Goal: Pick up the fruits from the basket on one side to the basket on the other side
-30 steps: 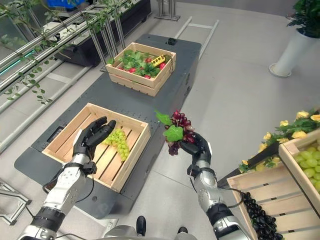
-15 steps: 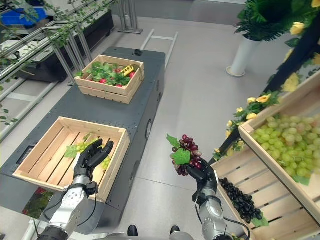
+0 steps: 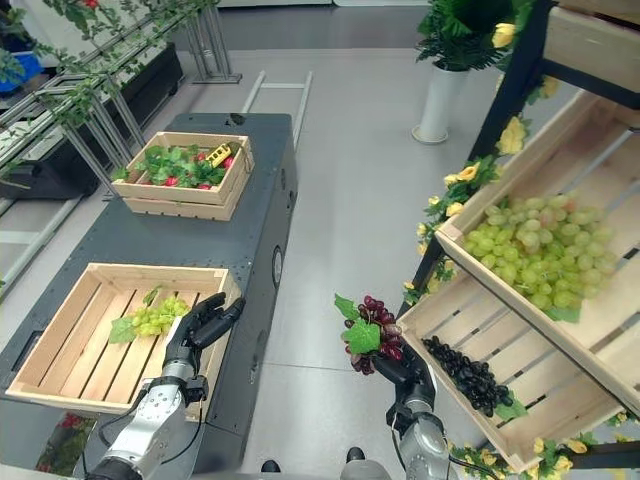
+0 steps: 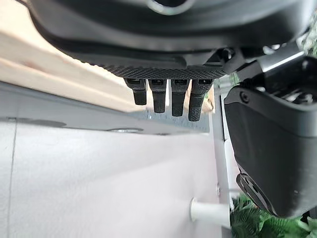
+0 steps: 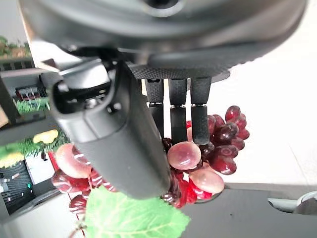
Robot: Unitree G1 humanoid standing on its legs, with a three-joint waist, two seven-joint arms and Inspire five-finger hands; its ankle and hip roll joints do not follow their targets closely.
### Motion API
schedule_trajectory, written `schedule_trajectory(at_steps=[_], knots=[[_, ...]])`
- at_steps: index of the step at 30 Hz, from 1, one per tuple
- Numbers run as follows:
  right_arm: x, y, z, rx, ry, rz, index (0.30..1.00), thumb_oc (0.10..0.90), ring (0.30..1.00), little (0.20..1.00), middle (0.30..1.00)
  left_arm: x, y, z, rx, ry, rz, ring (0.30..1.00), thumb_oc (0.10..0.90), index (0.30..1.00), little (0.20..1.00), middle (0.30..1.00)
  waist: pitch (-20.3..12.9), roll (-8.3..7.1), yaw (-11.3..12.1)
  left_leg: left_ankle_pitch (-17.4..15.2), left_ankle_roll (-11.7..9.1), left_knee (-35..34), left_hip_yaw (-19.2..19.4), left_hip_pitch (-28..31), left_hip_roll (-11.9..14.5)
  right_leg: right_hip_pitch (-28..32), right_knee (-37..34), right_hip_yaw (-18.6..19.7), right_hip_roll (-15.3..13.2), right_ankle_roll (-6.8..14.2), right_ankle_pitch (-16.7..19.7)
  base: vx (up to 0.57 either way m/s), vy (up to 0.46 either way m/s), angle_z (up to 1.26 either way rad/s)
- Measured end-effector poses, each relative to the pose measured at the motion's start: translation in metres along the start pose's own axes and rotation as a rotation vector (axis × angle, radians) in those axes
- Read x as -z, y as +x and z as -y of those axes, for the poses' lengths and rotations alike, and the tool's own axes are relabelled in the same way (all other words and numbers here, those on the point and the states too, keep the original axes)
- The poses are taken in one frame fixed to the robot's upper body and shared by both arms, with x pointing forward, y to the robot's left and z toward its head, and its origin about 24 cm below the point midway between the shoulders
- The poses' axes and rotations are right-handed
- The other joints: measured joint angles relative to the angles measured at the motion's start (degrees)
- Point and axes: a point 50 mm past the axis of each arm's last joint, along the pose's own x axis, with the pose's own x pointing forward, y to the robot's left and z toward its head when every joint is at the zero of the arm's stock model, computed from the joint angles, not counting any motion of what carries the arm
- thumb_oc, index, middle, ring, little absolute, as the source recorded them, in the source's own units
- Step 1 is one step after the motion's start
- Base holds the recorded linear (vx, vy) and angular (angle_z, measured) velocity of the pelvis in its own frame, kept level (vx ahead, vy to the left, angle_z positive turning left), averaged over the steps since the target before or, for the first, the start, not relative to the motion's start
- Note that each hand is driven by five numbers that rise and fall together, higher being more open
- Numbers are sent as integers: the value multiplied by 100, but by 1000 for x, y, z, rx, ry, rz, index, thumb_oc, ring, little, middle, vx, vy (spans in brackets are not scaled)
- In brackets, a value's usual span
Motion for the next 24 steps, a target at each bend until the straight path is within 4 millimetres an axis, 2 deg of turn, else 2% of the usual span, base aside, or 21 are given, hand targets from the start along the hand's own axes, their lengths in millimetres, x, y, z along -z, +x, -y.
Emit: schedule_trajectory(at_steps=[4, 5, 6, 7, 8, 9, 10, 13, 16, 20, 24], knots=[[0, -1, 3, -3, -40, 2, 300, 400, 300, 300, 300, 5, -1, 6, 3, -54, -31, 900, 800, 900, 900, 900, 9, 4, 18, 13, -44, 71, -1, -36, 33, -60, 52, 10, 54, -36, -24, -27, -66, -8], [1, 2, 0, -2, -41, -5, 300, 400, 300, 300, 300, 5, 1, 3, -8, -59, -37, 900, 800, 900, 900, 900, 84, -129, 146, -170, -189, 742, -152, -334, 86, -279, 361, 22, -43, -156, -156, -149, 45, -37], [3, 3, -1, -1, -41, -12, 300, 400, 300, 300, 300, 6, 2, 1, -20, -68, -45, 900, 800, 900, 900, 900, 162, -249, 223, -216, -203, 1195, -328, -553, 36, -312, 442, 155, -107, -181, -163, -153, 109, -56], [-3, 6, 2, 1, -57, 4, 300, 400, 300, 300, 300, 10, 1, 3, -32, -94, -66, 900, 800, 900, 900, 900, 261, -345, 311, -360, -203, 1442, -885, -953, -50, -429, 428, 309, -173, -177, -61, -77, 92, -51], [-11, 10, 3, -1, -70, 29, 300, 400, 300, 300, 300, 10, 1, 5, -26, -104, -68, 900, 800, 900, 900, 900, 297, -241, 342, -342, -214, 1163, -1096, -984, -63, -571, 431, 369, -132, -189, -26, 15, 133, -59], [-29, 18, 4, -5, -91, 86, 300, 400, 300, 300, 300, 8, 3, 10, -12, -117, -66, 900, 800, 900, 900, 900, 481, 32, 315, -295, -220, 693, -1146, -969, 27, -683, 462, 431, 18, -177, 46, 24, 114, -48], [-42, 23, 10, 15, -96, 120, 300, 400, 300, 300, 300, 7, 5, 15, 0, -121, -67, 900, 800, 900, 900, 900, 688, 171, 204, 77, -158, 492, -1112, -901, 156, -670, 434, 417, 127, -148, 88, -19, 165, -39], [-46, 23, 17, 56, -73, 141, 300, 400, 300, 300, 300, 4, 8, 13, -9, -119, -57, 900, 800, 900, 900, 900, 830, 72, 162, 238, -120, 188, -950, -820, 115, -813, 441, 351, 49, -68, 104, -84, 77, -27], [-58, 24, 23, 96, -48, 202, 300, 400, 300, 300, 300, -13, 18, 15, -15, -119, -3, 900, 800, 900, 900, 900, 1065, -16, 113, 429, -94, 2, -888, -1030, 48, -1052, 319, 129, -53, 10, 261, -123, 72, -8], [-78, 33, 16, 110, -42, 263, 300, 400, 300, 300, 300, -35, 30, 20, -14, -139, 67, 900, 800, 900, 900, 900, 1545, 32, 60, 483, -56, 3, -857, -1206, -19, -1155, 145, 133, -97, 44, 440, -84, 78, 0], [-96, 41, 5, 108, -29, 312, 300, 400, 300, 300, 300, -44, 34, 22, -9, -163, 89, 900, 800, 900, 900, 900, 1802, 44, 75, 467, -47, 2, -804, -1247, -47, -1162, 18, 128, -89, 33, 532, -55, 73, -7]])
